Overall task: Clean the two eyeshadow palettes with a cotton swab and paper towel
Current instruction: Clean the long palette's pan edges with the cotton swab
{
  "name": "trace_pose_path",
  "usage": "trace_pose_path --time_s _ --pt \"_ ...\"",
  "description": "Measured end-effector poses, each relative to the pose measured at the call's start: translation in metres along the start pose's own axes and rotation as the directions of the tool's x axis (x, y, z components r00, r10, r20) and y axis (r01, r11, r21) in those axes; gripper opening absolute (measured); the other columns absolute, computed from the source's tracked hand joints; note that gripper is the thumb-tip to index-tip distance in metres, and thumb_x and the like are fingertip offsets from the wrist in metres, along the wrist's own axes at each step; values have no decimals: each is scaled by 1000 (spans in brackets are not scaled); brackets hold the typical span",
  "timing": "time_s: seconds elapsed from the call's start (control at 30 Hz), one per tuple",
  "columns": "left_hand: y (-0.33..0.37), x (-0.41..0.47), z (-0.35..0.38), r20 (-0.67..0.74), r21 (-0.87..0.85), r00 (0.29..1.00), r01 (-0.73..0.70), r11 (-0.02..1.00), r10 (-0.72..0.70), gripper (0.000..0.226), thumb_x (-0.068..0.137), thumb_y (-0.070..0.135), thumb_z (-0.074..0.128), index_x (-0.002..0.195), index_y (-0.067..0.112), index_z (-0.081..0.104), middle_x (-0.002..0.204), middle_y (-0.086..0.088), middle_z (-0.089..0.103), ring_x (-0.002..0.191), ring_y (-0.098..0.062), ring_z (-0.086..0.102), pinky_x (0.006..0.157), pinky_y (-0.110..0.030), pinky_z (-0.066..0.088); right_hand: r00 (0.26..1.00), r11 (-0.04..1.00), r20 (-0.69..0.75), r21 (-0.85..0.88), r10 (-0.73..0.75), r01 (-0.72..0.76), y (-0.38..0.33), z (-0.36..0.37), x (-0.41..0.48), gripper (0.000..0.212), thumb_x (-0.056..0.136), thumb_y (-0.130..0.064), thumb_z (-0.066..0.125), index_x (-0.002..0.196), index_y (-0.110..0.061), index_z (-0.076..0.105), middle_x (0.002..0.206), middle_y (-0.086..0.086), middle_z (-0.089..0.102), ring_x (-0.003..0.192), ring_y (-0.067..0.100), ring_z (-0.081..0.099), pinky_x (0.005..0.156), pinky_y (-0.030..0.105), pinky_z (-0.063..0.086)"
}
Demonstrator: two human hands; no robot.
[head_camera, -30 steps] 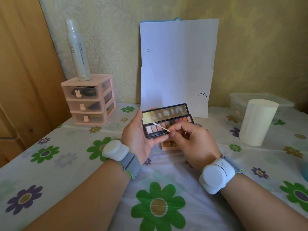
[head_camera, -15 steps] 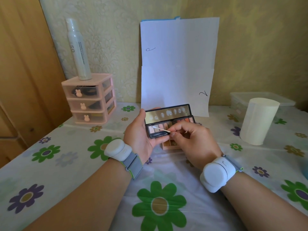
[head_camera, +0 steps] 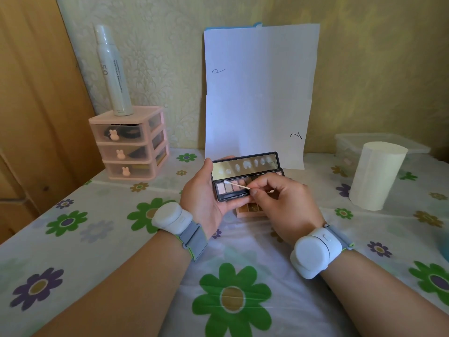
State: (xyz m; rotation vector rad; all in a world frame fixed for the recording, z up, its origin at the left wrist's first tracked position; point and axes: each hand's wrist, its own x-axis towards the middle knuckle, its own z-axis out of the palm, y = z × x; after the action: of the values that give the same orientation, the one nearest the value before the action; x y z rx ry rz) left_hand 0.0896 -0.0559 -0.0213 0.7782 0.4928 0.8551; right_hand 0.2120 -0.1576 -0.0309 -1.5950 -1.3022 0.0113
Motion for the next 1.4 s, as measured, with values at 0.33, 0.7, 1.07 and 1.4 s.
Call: trace_pose_path --time_s 0.33,0.7,1.07,1.4 --pt "2 1 -1 -1 13 1000 -6 1000 6 55 108 47 34 128 7 65 116 -27 69 102 -40 70 71 -57 63 999 999 16 27 -34 34 2 -5 2 16 88 -16 70 81 -30 73 79 -19 69 75 2 62 70 18 47" --pt "0 5 -3 -5 40 1000 -30 999 30 53 108 48 34 124 9 67 110 -20 76 92 -37 76 85 -63 57 995 995 67 -65 -71 75 8 -5 2 17 87 -16 70 82 -32 72 81 -15 69 79 6 62 71 20 48" --pt "-1 0 0 35 31 999 -10 999 9 55 109 45 34 132 4 62 113 -27 73 97 -42 74 76 -61 61 997 996 17 -54 -77 77 6 -4 3 15 88 -17 69 83 -30 74 82 -15 70 81 4 63 73 19 48" --pt "-2 2 -1 40 62 999 -18 998 16 57 108 46 34 134 4 62 120 -29 70 107 -44 71 85 -63 58 997 997 18 -45 -70 70 6 -3 3 14 90 -19 68 84 -31 73 83 -15 70 80 5 63 71 21 50"
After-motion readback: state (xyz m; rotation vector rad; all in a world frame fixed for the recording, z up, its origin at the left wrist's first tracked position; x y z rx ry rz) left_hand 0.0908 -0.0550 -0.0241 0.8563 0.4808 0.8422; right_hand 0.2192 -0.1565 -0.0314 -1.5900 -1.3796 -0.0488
